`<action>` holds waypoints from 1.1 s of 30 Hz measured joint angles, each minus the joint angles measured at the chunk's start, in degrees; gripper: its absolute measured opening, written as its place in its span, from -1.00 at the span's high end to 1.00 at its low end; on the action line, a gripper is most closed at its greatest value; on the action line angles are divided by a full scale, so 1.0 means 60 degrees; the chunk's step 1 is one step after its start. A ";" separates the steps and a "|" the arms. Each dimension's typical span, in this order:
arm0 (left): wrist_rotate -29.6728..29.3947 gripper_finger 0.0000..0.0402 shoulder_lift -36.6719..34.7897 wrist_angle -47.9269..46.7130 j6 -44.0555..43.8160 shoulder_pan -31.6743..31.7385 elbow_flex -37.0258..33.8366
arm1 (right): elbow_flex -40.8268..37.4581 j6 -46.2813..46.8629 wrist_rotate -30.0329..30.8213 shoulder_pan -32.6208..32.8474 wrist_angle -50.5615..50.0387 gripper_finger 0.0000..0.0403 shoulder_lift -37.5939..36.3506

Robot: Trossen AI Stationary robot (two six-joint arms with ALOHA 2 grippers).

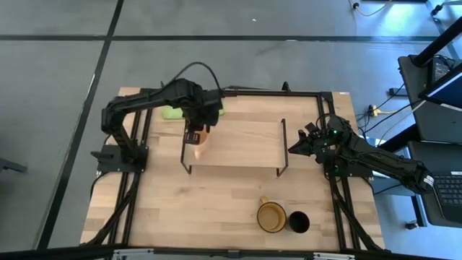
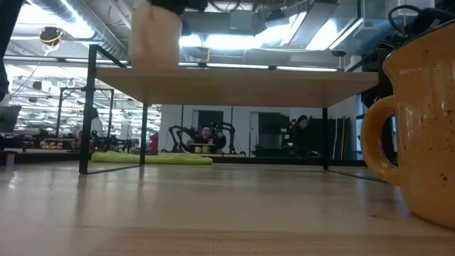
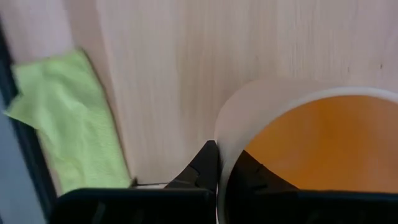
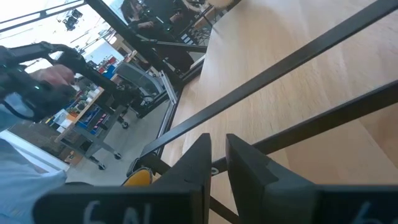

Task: Stack small to large cups/mugs on shelf
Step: Put the light yellow mug on the shelf

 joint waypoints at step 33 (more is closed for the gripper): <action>-0.0235 0.98 0.0087 0.1075 0.0112 -0.0345 -0.0338 | 0.0000 0.0000 0.0000 -0.0001 -0.0008 0.75 0.0000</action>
